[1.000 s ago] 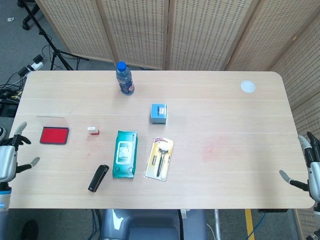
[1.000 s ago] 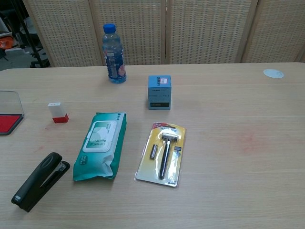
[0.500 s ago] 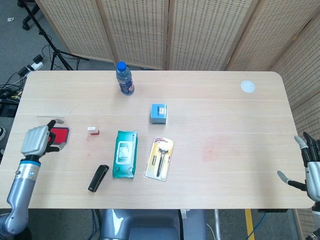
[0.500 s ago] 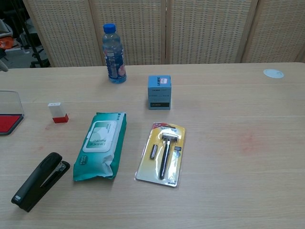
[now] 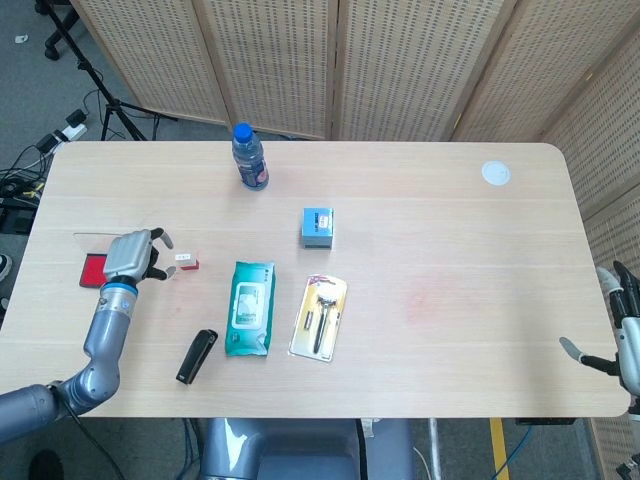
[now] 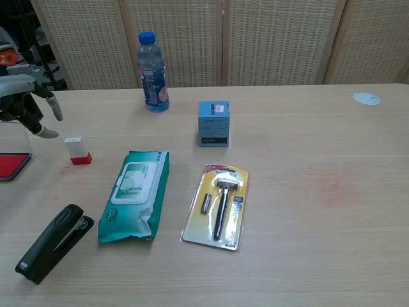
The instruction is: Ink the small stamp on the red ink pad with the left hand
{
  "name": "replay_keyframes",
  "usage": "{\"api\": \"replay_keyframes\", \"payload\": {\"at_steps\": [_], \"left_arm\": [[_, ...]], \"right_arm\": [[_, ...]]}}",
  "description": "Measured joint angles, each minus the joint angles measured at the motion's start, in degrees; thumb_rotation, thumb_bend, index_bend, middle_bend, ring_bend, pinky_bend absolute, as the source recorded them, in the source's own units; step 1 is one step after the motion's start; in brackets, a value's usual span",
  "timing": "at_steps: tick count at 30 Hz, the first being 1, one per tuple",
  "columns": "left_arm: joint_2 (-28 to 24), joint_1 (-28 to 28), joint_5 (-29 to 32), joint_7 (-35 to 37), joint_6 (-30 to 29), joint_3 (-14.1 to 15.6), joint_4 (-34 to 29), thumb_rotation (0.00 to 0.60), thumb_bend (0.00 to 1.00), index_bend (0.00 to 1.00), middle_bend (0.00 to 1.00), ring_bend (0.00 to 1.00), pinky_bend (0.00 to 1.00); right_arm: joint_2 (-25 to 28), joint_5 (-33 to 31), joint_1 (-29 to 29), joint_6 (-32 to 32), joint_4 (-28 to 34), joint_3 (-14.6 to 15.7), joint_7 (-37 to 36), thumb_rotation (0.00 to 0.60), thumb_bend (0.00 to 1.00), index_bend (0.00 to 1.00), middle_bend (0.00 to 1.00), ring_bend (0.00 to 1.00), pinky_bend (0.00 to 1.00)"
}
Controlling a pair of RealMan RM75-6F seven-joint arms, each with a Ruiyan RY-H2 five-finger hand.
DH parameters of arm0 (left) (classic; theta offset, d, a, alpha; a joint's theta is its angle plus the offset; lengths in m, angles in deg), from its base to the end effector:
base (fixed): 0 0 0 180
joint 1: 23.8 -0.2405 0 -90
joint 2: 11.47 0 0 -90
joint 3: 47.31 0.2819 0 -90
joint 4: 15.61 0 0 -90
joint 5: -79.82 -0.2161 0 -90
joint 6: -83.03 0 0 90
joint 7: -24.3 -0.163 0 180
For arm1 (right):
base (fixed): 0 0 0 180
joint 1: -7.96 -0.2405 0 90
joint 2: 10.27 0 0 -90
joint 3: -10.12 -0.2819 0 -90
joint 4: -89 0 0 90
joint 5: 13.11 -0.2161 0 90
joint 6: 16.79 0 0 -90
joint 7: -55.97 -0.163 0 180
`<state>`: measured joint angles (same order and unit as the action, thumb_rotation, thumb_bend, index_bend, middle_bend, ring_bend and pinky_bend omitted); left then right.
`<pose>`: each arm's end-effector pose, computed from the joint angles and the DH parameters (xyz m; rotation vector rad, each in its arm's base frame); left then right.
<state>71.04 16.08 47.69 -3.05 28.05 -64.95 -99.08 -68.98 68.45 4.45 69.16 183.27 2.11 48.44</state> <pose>-0.2520 0.4151 0.0393 -1.3742 -1.2569 -0.6834 -0.3404 -0.2124 0.2160 1.2246 -0.9133 0.9899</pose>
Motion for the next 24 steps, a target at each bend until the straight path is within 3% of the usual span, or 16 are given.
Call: {"api": "replay_keyframes", "payload": {"at_steps": [11, 24], "left_arm": [[6.22, 3.74, 2.29, -0.09, 3.48, 1.16, 10.61, 0.6, 0.23, 0.49, 1.0, 1.0, 1.0], [9.17, 5.22, 2.91, 0.28, 5.2, 1.87, 16.49, 0.6, 0.24, 0.5, 1.0, 1.0, 1.0]], "right_arm": [[-0.16, -1.59, -0.71, -1.88, -0.73, -0.31, -0.41, 0.6, 0.0, 0.0, 0.0, 0.0, 0.0], [-0.5, -2.06, -0.98, -2.48, -0.94, -0.29, 0.0, 0.6, 0.0, 0.0, 0.0, 0.0, 0.0]]}}
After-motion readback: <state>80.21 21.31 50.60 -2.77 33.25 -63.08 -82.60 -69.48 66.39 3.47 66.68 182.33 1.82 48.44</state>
